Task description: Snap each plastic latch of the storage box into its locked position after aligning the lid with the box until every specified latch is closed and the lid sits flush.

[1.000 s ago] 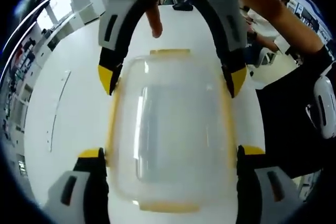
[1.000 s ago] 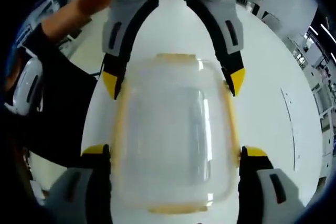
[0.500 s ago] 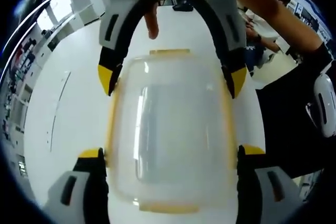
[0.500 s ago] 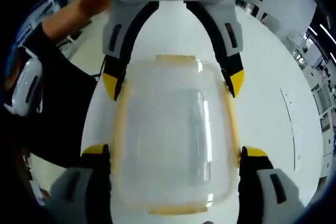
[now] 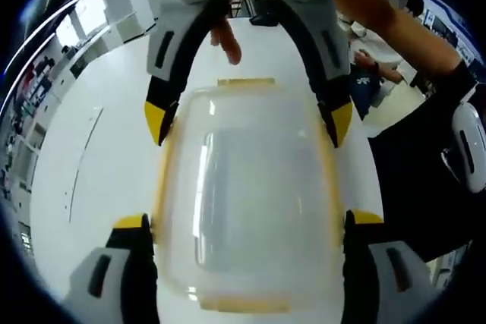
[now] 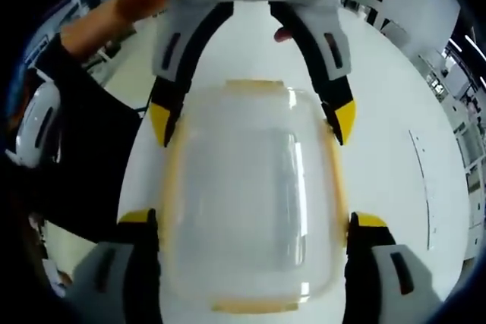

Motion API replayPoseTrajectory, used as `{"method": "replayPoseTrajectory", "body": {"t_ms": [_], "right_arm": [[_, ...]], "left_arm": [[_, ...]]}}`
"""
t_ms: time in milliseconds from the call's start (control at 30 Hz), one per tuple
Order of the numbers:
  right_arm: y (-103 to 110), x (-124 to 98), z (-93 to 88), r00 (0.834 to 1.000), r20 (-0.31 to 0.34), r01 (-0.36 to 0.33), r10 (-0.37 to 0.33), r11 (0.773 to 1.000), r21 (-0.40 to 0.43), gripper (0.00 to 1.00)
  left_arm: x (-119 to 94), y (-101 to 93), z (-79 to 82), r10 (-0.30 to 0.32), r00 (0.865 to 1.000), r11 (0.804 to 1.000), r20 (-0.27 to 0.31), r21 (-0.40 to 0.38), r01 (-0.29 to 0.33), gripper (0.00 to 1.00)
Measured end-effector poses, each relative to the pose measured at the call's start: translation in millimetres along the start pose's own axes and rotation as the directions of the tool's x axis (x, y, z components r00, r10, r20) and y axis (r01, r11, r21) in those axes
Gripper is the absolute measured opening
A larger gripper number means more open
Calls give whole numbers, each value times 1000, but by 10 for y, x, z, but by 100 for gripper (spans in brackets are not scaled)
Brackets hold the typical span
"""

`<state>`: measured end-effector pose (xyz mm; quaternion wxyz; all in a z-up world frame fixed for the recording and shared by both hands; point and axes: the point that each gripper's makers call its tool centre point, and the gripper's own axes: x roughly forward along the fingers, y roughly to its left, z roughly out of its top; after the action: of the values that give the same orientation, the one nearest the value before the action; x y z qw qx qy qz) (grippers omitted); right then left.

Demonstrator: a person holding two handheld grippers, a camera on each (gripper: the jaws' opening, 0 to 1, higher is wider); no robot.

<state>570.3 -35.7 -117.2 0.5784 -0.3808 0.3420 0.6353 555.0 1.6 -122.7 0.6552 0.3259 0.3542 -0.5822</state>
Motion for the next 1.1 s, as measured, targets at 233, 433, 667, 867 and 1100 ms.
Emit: {"method": "replayPoseTrajectory", "body": {"t_ms": [233,433,667,867,1100], "right_arm": [[-33,4,-4,1000,-4,-19,19,1000,-1,100],[5,62,2,1000,-1,-18,18,1000,-5,100],[129,145,-22,996,-88,12,-13,1000,-7,100],[231,164,-34,996,-85,24,-24,1000,-10,100],[254,170,-12,999,-12,45,-45,999,-7,100]], "left_arm": [[0,121,46,-16,998,1000,-61,3,17,100],[-2,39,12,-19,994,1000,-103,6,20,100],[13,-27,-13,16,993,1000,-121,6,-16,100],[24,-53,-2,27,996,1000,-89,5,-27,100],[49,-57,-8,29,997,1000,-75,15,-28,100]]}}
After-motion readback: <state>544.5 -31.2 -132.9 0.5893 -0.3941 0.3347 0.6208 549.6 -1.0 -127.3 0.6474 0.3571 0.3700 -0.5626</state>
